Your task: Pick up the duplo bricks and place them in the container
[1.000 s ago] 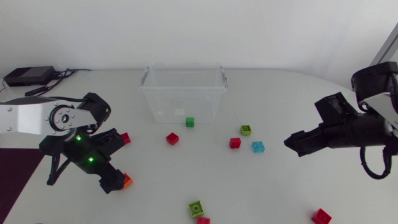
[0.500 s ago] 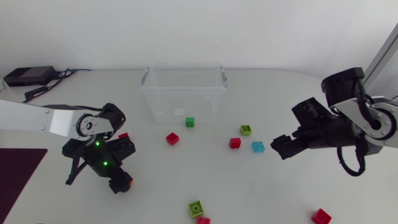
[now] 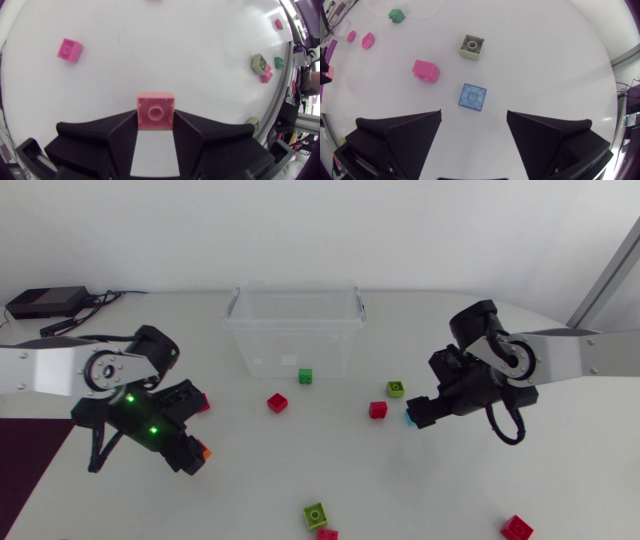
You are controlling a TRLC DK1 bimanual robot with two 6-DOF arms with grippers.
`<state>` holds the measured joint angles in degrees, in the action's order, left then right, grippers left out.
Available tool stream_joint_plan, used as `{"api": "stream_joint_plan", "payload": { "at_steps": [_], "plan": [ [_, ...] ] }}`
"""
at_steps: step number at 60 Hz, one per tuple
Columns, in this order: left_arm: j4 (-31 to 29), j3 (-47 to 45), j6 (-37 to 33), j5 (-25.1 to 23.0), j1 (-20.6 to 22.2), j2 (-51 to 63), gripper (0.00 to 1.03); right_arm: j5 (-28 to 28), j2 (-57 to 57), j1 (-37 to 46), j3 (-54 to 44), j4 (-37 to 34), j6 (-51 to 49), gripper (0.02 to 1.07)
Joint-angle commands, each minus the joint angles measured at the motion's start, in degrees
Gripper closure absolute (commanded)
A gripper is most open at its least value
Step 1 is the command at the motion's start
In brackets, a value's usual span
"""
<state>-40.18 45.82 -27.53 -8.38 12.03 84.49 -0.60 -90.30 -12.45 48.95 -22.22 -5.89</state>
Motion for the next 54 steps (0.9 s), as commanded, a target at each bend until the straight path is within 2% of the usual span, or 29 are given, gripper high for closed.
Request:
{"api": "stream_joint_plan", "payload": {
  "at_steps": [1, 8, 16, 23, 31, 34, 36, 38, 45, 54],
  "plan": [
    [-1.5, 3.2, -1.5, -1.1, -1.0, -4.0, 0.78, 1.4, -3.2, -0.9, 1.9, 0.7, 2.0, 0.15],
    [-2.5, 6.9, -1.4, -4.3, -1.7, -7.8, 0.78, 1.9, -6.4, -1.4, 3.3, 0.9, 3.3, 0.18],
    [-1.5, 11.0, 0.2, -5.3, -1.6, -10.0, 0.78, 2.9, -8.9, -1.8, 4.0, 2.1, 4.2, 0.18],
    [-0.2, 15.0, 2.1, -8.1, -1.7, -10.8, 0.78, 3.1, -11.7, -2.1, 5.0, 2.7, 4.2, 0.22],
    [4.5, 17.4, 4.8, -8.3, -1.7, -10.1, 0.77, 4.7, -14.3, -3.3, 5.5, 4.2, 5.3, 0.42],
    [6.8, 17.6, 5.7, -8.7, -1.5, -9.8, 0.77, 5.6, -14.6, -4.0, 5.5, 4.6, 5.4, 0.53],
    [8.5, 18.0, 6.7, -8.7, -1.2, -9.5, 0.77, 6.1, -14.7, -4.5, 5.5, 4.7, 5.4, 0.65],
    [10.0, 18.2, 7.4, -8.8, -1.0, -9.2, 0.77, 6.1, -14.7, -4.5, 5.5, 4.8, 5.4, 0.72],
    [14.9, 20.2, 10.0, -8.8, 0.4, -5.7, 0.77, 6.1, -13.8, -3.9, 4.9, 4.3, 5.2, 0.8],
    [22.2, 23.4, 12.9, -8.7, 1.6, 0.3, 0.77, 6.1, -9.7, -3.6, 4.0, 3.1, 4.9, 0.81]
  ]
}}
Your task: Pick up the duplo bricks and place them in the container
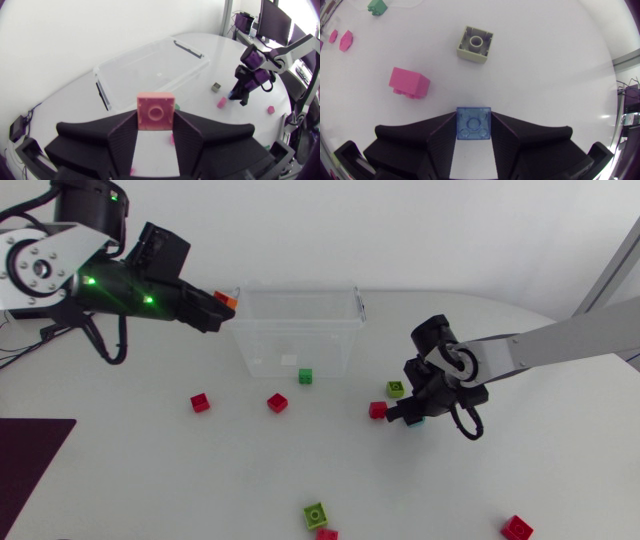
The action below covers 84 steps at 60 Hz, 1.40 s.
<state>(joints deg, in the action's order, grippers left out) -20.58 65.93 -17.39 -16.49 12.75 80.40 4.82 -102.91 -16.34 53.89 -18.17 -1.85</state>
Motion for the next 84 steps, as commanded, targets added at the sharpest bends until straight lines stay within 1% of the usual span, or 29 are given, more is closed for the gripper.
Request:
{"api": "stream_joint_plan", "payload": {
  "at_steps": [1, 10, 16, 19, 22, 24, 26, 28, 37, 44, 49, 50, 54, 63, 69, 78, 84],
  "plan": [
    [3.2, 3.9, 3.1, -0.5, 0.9, 5.4, 0.76, 0.7, 3.7, 0.3, -0.9, -1.2, 0.8, 0.81],
    [7.7, 8.6, 4.9, 0.3, 1.4, 13.7, 0.75, 0.6, 8.9, 0.3, 0.5, -4.4, 0.4, 0.81],
    [8.6, 11.7, 5.0, 1.5, 1.8, 18.1, 0.72, 0.6, 12.2, -0.4, 2.9, -7.6, 0.4, 0.81],
    [9.3, 13.0, 5.1, 2.4, 2.2, 20.0, 0.68, 0.6, 13.7, -1.0, 4.3, -9.2, 0.5, 0.81],
    [9.3, 14.9, 5.1, 2.6, 2.2, 22.2, 0.52, 0.5, 15.3, -1.9, 6.2, -10.8, 0.5, 0.81],
    [9.3, 15.8, 5.1, 2.6, 2.2, 23.2, 0.37, 0.5, 16.2, -2.2, 7.4, -11.9, 0.6, 0.81],
    [9.3, 16.8, 5.1, 2.6, 2.2, 24.4, 0.17, 0.5, 16.8, -2.8, 8.6, -12.4, 0.6, 0.81],
    [9.3, 17.7, 5.0, 2.6, 2.2, 25.1, 0.04, 0.5, 17.6, -3.5, 10.4, -13.5, 0.8, 0.81],
    [8.0, 18.9, 4.9, 2.7, 0.9, 23.2, 0.04, 0.5, 18.0, -4.8, 15.5, -14.9, 0.8, 0.81],
    [3.0, 20.3, 4.4, 2.6, -1.2, 20.2, 0.04, 0.4, 17.0, -5.7, 19.8, -15.0, 0.8, 0.81],
    [-1.7, 20.2, 2.0, 1.7, -2.9, 17.4, 0.04, 0.4, 15.7, -6.5, 23.0, -14.7, 0.7, 0.81],
    [-3.1, 19.7, 1.0, 1.5, -3.8, 16.1, 0.04, 0.4, 15.0, -6.9, 24.3, -14.6, 0.7, 0.81],
    [-6.1, 18.7, -1.0, 0.8, -5.5, 14.2, 0.04, 0.4, 13.4, -7.7, 26.6, -14.3, 0.7, 0.81],
    [-9.8, 13.3, -6.0, -0.6, -9.9, 8.4, 0.04, 0.3, 9.0, -9.9, 31.4, -13.4, 0.6, 0.81],
    [-12.3, 9.3, -9.4, -2.6, -13.0, 5.6, 0.04, 0.4, 6.1, -10.7, 33.9, -12.2, 0.5, 0.81],
    [-13.0, 1.7, -16.4, -5.1, -17.3, 3.5, 0.04, 0.4, 0.9, -11.3, 38.9, -10.8, -0.3, 0.81],
    [-12.9, -2.3, -19.8, -6.4, -19.0, 3.4, 0.04, 0.4, -1.9, -11.7, 41.8, -10.2, -0.7, 0.8]
  ]
}}
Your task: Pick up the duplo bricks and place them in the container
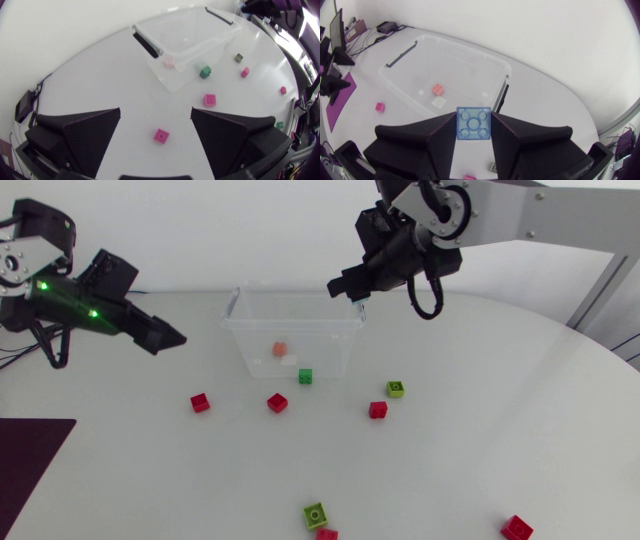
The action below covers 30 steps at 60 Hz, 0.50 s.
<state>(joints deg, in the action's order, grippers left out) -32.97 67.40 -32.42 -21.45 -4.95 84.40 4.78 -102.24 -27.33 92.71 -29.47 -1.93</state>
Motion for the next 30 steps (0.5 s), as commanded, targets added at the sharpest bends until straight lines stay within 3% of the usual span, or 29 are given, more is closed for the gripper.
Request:
{"api": "stream_joint_plan", "payload": {
  "at_steps": [1, 17, 20, 24, 26, 30],
  "plan": [
    [-0.5, -4.6, -5.5, -1.5, -1.6, -0.6, 0.04, 0.4, -3.1, -0.7, 3.5, 1.2, -0.7, 0.8],
    [2.3, -11.9, -14.2, -2.2, -2.0, 2.6, 0.04, 0.4, -11.1, -1.9, 9.7, 2.3, -3.5, 0.78],
    [2.7, -11.8, -15.9, -2.5, -2.0, 3.9, 0.04, 0.3, -12.7, -2.1, 10.8, 2.3, -4.4, 0.61],
    [3.0, -10.6, -18.7, -2.6, -2.3, 6.8, 0.04, 0.6, -14.5, -2.2, 12.6, 2.2, -4.8, 0.19],
    [3.0, -9.9, -20.2, -2.6, -2.4, 8.1, 0.04, 0.6, -15.2, -2.2, 13.3, 2.1, -5.0, 0.05],
    [3.0, -7.3, -22.7, -2.6, -2.9, 11.9, 0.04, 0.6, -15.5, -2.1, 14.3, 1.7, -5.2, 0.06]
  ]
}}
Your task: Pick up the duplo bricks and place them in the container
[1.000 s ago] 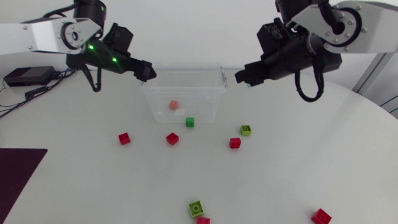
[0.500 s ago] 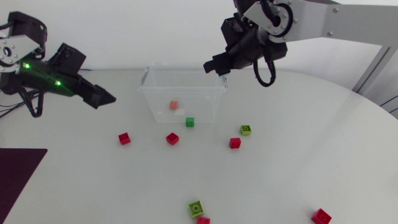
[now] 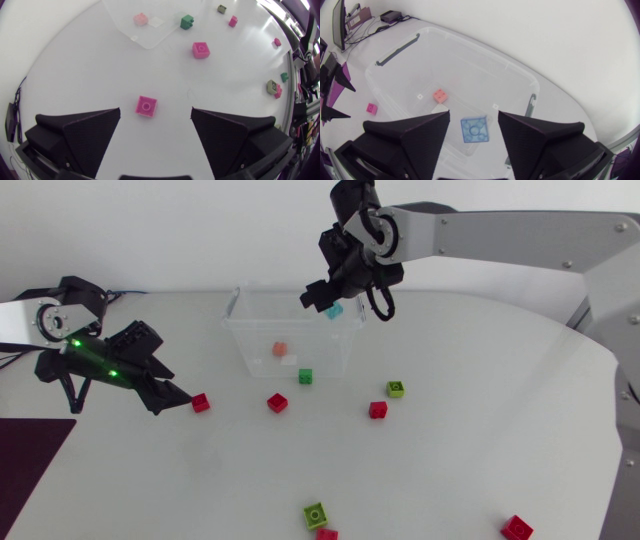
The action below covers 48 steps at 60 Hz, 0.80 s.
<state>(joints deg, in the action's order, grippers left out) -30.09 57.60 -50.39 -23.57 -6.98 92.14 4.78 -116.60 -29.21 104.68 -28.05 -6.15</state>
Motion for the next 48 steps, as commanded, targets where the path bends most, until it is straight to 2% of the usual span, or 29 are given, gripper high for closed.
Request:
{"api": "stream_joint_plan", "payload": {
  "at_steps": [1, 9, 18, 25, 37, 48],
  "plan": [
    [-0.1, 3.0, -5.2, -0.5, -0.9, 4.9, 0.04, 0.6, -0.9, -0.1, 2.3, 0.2, -0.9, 0.06],
    [-2.1, 8.2, -8.8, -0.5, -1.1, 10.5, 0.04, -0.1, 4.8, 0.7, -2.7, 0.5, -0.5, 0.06],
    [-7.3, 14.6, -12.3, -0.5, -0.8, 16.1, 0.04, -2.4, 12.6, 2.4, -11.3, 1.5, -1.1, 0.06],
    [-10.0, 18.0, -14.6, -0.5, -0.4, 19.9, 0.04, -5.9, 18.5, 5.2, -19.3, 2.8, -1.5, 0.06],
    [-11.2, 18.2, -16.3, -0.5, 0.3, 23.3, 0.05, -8.1, 24.7, 9.5, -31.1, 6.9, -3.1, 0.06],
    [-11.2, 17.7, -17.3, -0.5, 0.8, 24.8, 0.06, -9.3, 25.8, 13.1, -38.8, 10.7, -4.7, 0.06]
  ]
}}
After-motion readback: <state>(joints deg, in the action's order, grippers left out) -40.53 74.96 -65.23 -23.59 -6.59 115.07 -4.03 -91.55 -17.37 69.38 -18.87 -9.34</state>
